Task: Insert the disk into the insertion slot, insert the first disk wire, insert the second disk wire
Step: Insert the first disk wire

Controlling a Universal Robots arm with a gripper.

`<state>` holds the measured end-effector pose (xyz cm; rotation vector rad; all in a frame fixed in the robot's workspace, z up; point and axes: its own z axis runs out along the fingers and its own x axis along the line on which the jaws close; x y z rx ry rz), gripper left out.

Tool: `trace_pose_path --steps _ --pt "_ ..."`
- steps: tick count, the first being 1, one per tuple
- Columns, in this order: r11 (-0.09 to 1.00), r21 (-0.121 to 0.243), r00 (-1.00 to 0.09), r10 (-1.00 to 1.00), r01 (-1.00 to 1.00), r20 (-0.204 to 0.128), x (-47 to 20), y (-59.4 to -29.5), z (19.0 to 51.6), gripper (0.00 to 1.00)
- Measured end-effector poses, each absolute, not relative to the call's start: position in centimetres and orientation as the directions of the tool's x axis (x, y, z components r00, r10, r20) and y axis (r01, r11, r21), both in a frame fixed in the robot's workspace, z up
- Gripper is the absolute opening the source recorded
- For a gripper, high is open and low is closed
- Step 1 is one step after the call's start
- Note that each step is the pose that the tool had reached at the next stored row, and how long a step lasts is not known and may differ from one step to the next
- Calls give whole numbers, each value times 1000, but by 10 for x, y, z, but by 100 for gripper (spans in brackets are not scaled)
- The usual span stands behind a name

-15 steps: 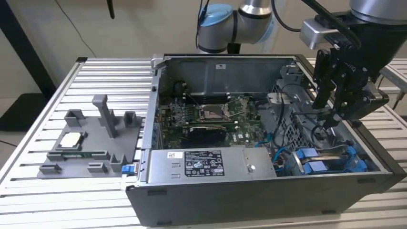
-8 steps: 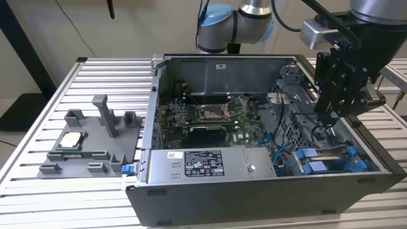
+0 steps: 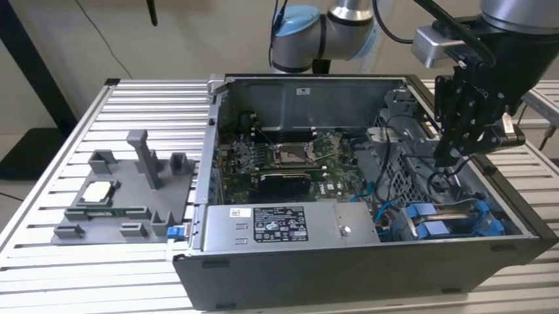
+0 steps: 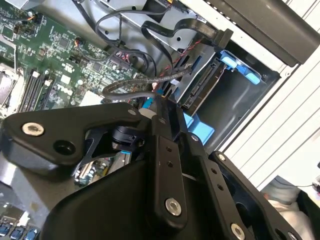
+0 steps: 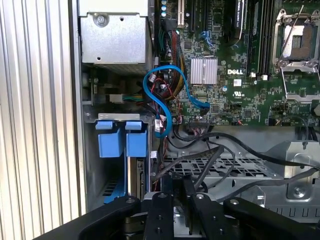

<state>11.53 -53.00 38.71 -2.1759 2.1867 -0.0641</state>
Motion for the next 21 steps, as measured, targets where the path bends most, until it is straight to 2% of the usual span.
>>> trace_pose_path --steps 21 --pt "7 -63 -6 -1000 -998 -8 120 -541 383 19"
